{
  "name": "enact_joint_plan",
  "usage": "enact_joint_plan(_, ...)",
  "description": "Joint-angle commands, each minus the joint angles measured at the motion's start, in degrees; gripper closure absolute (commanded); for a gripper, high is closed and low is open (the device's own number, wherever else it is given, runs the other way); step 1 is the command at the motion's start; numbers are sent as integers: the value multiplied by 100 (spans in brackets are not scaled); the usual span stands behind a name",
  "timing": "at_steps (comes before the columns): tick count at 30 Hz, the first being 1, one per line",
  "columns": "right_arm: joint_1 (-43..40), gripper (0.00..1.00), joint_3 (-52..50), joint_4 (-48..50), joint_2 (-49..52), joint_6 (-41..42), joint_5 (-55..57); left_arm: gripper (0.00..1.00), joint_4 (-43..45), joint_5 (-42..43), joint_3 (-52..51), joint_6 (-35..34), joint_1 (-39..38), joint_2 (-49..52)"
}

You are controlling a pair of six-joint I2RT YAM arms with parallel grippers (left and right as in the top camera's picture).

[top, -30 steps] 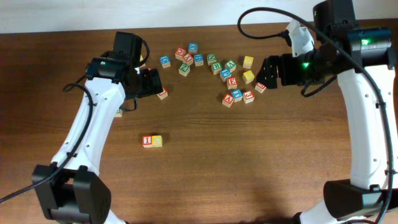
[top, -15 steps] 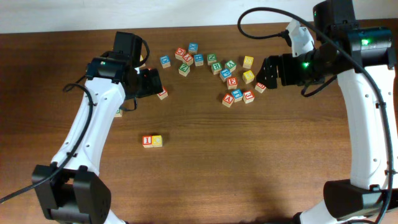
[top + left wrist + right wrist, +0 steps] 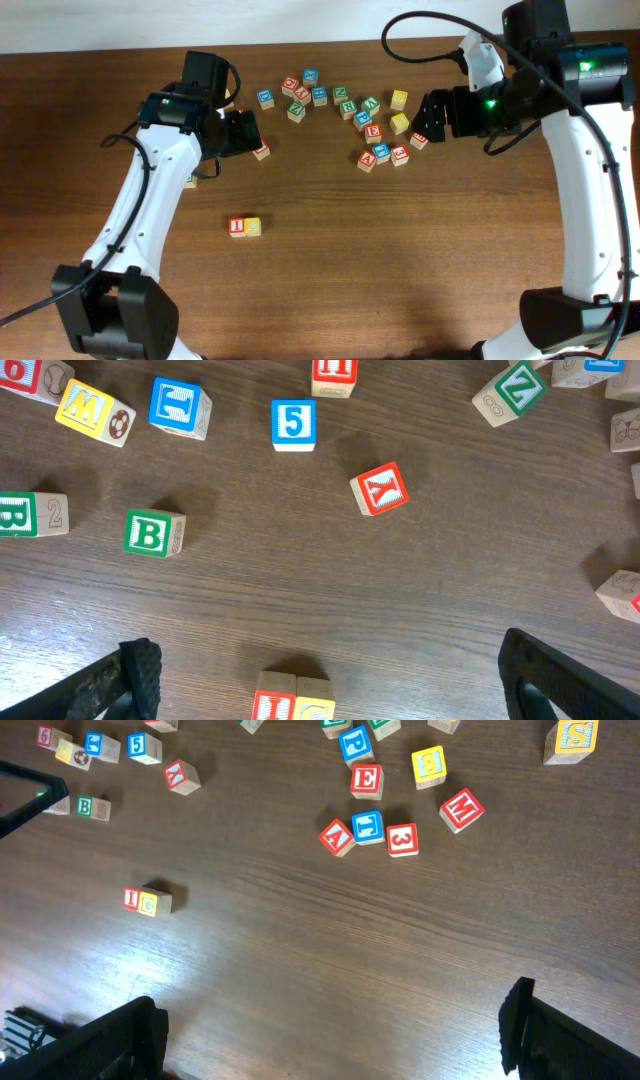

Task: Spell out ICRA
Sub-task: 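Lower the right gripper into the pile toward the green 'R' block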

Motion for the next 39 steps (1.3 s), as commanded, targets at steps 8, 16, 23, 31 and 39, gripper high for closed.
enact_joint_plan(8, -37, 2, -31, 17, 68, 20, 74, 1, -7, -46, 103, 50, -2, -2)
enact_joint_plan(16, -37, 2, -31, 422, 68, 22, 70, 1, -7, -46, 103, 48, -2, -2)
enact_joint_plan(23, -37, 2, -31, 1169, 68, 22, -258, 1, -7, -46, 103, 48, -2, -2)
enact_joint_plan(31, -28, 96, -31, 2166, 72, 498, -699, 1, -7, -46, 103, 48, -2, -2)
enact_joint_plan(39, 466, 96, -264, 2096, 354, 518, -581, 1, -7, -46, 103, 48, -2, -2)
